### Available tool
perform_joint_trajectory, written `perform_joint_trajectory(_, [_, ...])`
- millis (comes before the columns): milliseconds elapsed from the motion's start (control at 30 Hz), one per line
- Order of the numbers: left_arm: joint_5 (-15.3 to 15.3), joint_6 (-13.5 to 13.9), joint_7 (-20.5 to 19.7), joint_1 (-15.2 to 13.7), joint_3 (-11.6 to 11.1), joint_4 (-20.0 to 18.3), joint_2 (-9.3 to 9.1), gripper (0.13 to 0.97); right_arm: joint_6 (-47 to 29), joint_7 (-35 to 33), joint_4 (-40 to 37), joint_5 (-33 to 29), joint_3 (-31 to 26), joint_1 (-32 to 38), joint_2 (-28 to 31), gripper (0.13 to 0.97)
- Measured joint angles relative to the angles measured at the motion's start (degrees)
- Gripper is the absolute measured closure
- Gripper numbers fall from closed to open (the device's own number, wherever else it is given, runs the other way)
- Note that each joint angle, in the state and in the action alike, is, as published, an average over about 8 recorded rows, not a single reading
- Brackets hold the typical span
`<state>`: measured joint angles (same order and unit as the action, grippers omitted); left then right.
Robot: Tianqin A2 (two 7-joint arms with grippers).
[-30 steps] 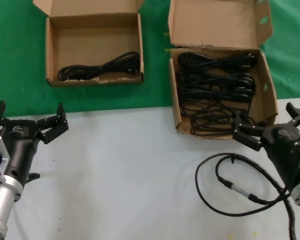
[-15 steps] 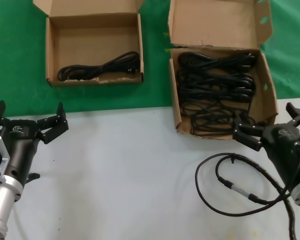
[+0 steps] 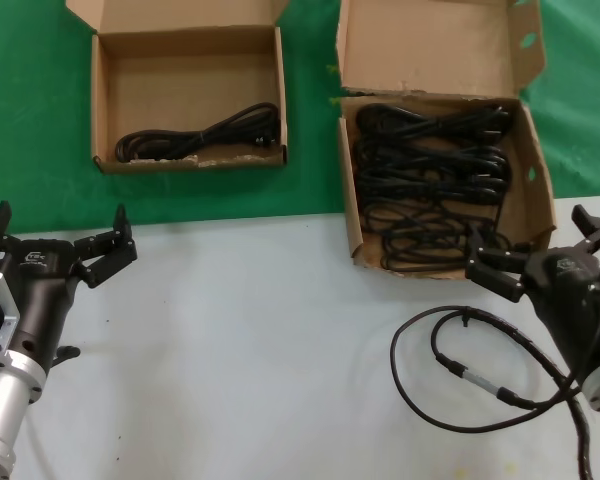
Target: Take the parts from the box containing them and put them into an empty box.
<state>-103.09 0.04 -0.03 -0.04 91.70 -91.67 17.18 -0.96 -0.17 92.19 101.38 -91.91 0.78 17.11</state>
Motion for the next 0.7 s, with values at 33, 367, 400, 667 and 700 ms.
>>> perform_joint_trajectory(33, [0.0, 0.0, 0.0, 0.0, 0.0, 0.0, 0.0, 0.132, 0.0, 0.0, 0.0, 0.0, 0.0, 0.0, 0.0, 0.129])
perform_joint_trajectory(367, [0.0, 0.0, 0.0, 0.0, 0.0, 0.0, 0.0, 0.132, 0.0, 0.0, 0.0, 0.0, 0.0, 0.0, 0.0, 0.129])
perform_joint_trajectory(400, [0.0, 0.0, 0.0, 0.0, 0.0, 0.0, 0.0, 0.132, 0.0, 0.0, 0.0, 0.0, 0.0, 0.0, 0.0, 0.129])
perform_joint_trajectory(667, [0.0, 0.0, 0.0, 0.0, 0.0, 0.0, 0.0, 0.132, 0.0, 0.0, 0.0, 0.0, 0.0, 0.0, 0.0, 0.129])
perform_joint_trajectory(700, [0.0, 0.0, 0.0, 0.0, 0.0, 0.0, 0.0, 0.132, 0.0, 0.0, 0.0, 0.0, 0.0, 0.0, 0.0, 0.129])
